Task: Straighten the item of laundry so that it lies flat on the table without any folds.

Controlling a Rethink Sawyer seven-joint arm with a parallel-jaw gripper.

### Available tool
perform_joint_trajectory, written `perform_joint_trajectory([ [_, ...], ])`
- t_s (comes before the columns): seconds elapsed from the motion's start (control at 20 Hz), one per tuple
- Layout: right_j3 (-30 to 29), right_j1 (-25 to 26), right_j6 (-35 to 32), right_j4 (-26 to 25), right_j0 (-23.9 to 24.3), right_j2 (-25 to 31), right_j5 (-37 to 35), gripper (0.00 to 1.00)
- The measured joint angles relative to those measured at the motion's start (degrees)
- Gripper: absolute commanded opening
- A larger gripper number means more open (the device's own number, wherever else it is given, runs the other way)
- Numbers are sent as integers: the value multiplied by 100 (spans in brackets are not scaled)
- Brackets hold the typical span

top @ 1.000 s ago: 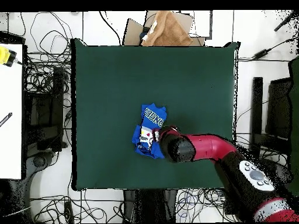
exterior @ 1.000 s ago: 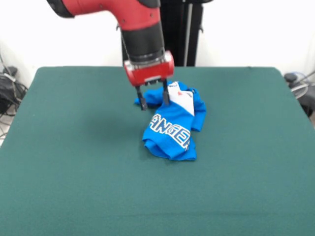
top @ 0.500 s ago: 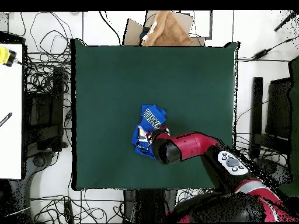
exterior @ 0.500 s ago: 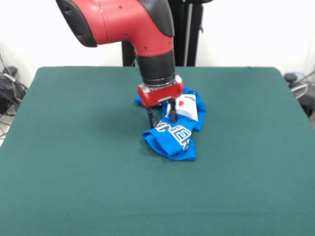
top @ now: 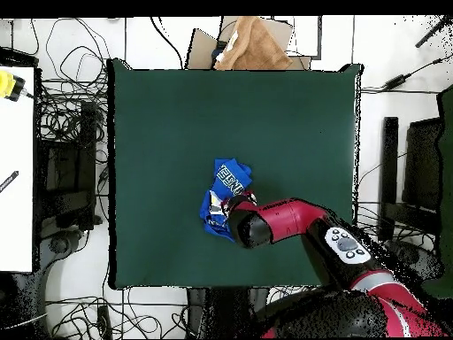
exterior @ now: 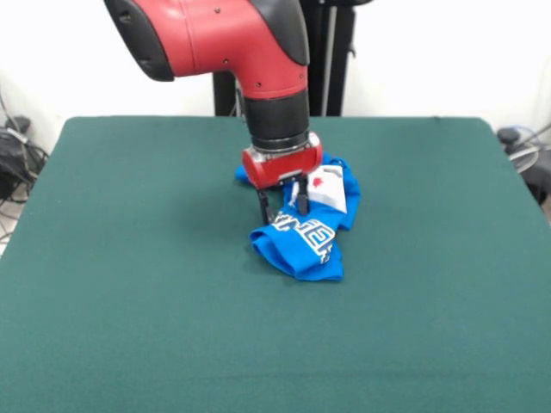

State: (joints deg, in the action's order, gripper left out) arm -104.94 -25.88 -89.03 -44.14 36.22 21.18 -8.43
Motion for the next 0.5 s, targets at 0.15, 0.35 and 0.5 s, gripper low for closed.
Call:
perform_joint_trajectory([
  [0.15, -3, 7, 0, 1, -4, 3, 2, 0],
  [0.35, -12, 8, 0, -2, -63, -17, 50, 0],
  [0.5, -11, 8, 0, -1, -65, -20, 50, 0],
])
